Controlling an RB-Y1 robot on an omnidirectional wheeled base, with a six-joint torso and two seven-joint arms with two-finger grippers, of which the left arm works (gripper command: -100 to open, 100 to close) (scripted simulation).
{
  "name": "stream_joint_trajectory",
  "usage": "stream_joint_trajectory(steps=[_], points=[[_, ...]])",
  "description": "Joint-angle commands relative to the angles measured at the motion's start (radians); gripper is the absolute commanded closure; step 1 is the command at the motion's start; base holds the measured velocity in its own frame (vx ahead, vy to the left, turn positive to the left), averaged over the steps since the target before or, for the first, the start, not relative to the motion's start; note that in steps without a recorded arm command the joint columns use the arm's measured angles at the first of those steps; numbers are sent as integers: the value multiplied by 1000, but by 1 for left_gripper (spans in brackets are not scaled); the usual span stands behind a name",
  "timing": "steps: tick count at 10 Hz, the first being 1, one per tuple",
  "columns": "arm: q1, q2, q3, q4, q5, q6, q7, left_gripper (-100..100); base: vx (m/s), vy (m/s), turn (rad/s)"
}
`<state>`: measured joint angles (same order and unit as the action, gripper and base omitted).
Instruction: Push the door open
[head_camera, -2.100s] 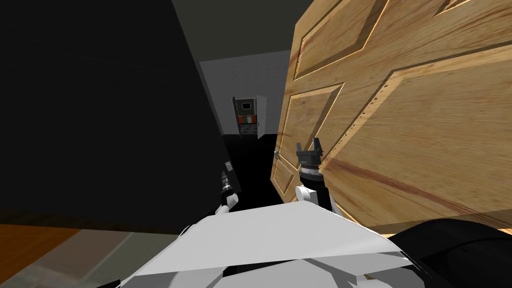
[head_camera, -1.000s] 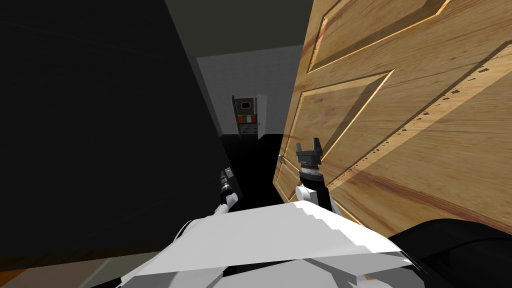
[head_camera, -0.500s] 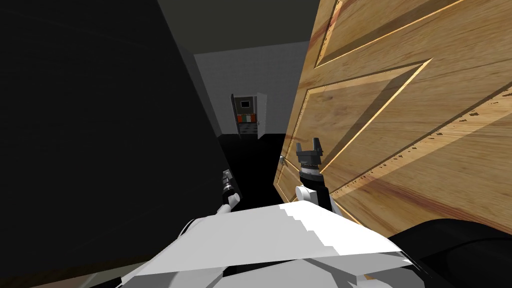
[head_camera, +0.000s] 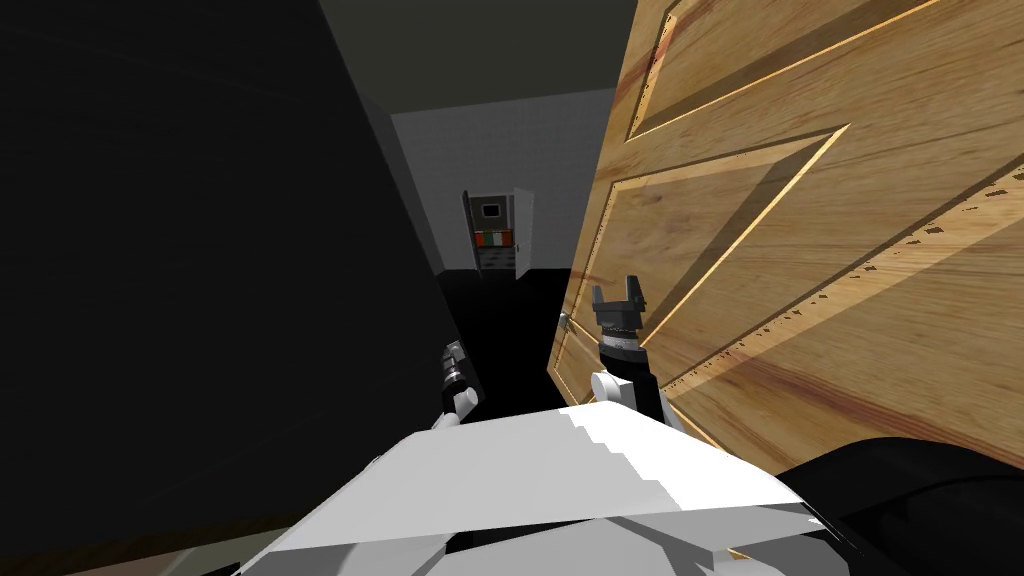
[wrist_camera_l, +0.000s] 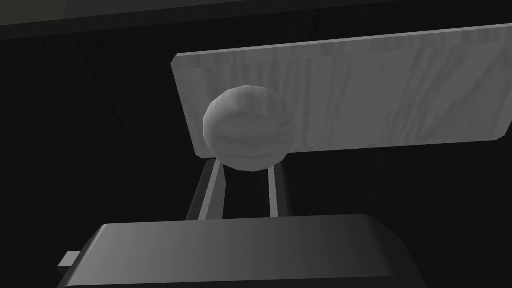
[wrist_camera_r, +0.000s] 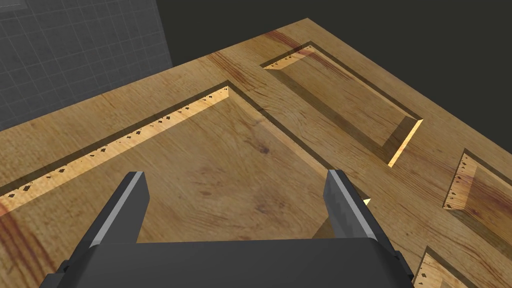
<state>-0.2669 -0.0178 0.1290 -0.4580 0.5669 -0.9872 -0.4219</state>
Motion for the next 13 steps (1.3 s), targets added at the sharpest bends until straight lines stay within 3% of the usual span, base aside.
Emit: stream_joint_trajectory(steps=[1, 2, 4, 6, 8, 9, 10, 11, 13], points=[[-50, 28, 9, 50, 10, -50, 30, 100, 139, 24, 20], [34, 30, 1, -78, 6, 37, -21, -100, -53, 22, 42], [34, 42, -1, -78, 5, 39, -19, -100, -168, -9, 27], [35, 40, -6, -77, 5, 43, -15, -100, -206, -25, 26], [35, 8, -10, -77, 4, 46, -11, -100, -193, -121, 0], [35, 8, -10, -77, 4, 46, -11, -100, -103, -113, 5], [36, -21, -12, -76, 4, 48, -10, -100, -54, -165, -51], [36, -29, -12, -76, 4, 48, -9, -100, -10, -190, -52], [24, 0, -13, -47, 4, 31, -1, -100, 21, 13, 31]])
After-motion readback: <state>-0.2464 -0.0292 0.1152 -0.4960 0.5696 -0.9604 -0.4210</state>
